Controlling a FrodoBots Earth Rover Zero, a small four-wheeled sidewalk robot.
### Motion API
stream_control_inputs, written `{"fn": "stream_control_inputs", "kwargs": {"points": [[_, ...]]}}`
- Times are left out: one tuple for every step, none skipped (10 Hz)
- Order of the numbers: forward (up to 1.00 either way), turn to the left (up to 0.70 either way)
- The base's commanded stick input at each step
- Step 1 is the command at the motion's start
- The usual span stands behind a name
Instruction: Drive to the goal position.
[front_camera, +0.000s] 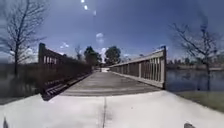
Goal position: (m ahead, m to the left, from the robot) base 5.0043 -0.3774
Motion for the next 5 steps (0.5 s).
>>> {"fn": "stream_control_inputs", "kwargs": {"points": [[0.7,0.0],[0.7,0.0],[0.7,0.0],[0.7,0.0],[0.7,0.0]]}}
